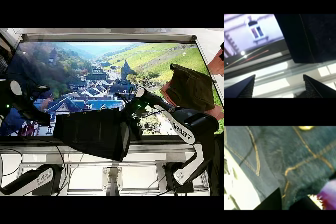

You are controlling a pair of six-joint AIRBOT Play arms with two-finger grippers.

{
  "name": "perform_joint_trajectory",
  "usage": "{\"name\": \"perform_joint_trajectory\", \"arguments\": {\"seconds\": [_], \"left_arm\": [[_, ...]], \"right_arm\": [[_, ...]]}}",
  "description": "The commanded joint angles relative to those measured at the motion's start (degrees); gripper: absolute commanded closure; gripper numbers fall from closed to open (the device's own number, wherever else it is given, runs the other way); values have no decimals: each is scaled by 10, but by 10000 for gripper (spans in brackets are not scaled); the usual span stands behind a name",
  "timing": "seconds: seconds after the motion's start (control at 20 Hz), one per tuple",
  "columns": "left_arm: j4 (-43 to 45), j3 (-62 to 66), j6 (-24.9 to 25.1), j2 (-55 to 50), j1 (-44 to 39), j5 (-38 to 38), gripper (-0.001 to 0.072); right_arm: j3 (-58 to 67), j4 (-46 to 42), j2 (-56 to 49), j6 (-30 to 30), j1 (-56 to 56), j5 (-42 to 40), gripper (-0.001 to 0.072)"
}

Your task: Fold the clothes and pants, and hang the long-sleeved shirts on hangers.

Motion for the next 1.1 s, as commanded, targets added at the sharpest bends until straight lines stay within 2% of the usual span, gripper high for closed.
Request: {"name": "perform_joint_trajectory", "arguments": {"seconds": [0.0, 0.2, 0.4, 0.5, 0.75, 0.95, 1.05], "left_arm": [[0, 0, 0, 0, 1, 14, 17], [1, 0, 0, 0, 0, 14, 18], [1, 0, 0, 0, 0, 14, 18], [0, 0, 0, 0, 0, 14, 18], [1, 0, 0, 0, 0, 14, 18], [1, 0, 0, 0, 0, 14, 18], [0, 0, 0, 0, 0, 14, 18]], "right_arm": [[4, 17, 2, 4, 11, 30, 692], [86, 5, 41, 37, -40, 116, 692], [186, -117, 121, 84, -162, 177, 693], [217, -142, 155, 99, -250, 198, 693], [264, -146, 191, 129, -487, 202, 693], [285, -158, 192, 116, -649, 192, 693], [294, -158, 192, 113, -714, 158, 693]]}}
